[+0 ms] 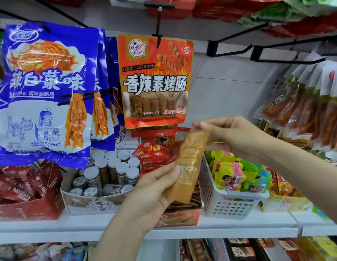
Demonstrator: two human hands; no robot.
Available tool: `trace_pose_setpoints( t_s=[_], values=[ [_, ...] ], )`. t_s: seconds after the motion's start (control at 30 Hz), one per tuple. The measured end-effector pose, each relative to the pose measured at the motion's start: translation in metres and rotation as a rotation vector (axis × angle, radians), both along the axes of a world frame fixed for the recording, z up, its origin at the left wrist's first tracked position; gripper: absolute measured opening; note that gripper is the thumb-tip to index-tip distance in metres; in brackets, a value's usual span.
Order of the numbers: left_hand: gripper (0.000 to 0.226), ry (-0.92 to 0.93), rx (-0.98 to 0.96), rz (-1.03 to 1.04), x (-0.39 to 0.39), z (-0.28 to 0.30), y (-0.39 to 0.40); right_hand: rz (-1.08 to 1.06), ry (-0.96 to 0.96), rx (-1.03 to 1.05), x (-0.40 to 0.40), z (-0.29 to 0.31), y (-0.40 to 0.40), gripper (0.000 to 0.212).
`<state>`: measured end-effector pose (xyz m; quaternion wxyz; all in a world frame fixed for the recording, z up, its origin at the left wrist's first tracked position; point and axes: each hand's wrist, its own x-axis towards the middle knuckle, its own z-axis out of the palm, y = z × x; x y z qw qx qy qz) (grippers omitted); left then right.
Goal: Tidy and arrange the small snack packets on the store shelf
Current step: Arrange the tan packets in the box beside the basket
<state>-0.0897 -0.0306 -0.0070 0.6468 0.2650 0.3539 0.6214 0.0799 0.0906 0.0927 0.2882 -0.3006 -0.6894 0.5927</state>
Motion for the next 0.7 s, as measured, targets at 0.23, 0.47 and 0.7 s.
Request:
trace_pose_setpoints(
  t_s=[0.23,0.47,0.7],
  values=[
    [0.036,0.427,0.068,0.351,-0.002,-0.001,0.001,-0.095,-0.178,-0.021,-0.002,-0.006,-0.002,0.040],
    [0.033,0.250,0.094,0.211,-0.005,0.003,0.002,-0.062,-0.119,-0.085,0.003,-0.004,-0.001,0.029],
    [0.052,-0.233,0.093,-0.252,-0.003,0.005,-0.005,0.125,0.074,-0.104,-0.003,-0.003,-0.005,0.027]
  ],
)
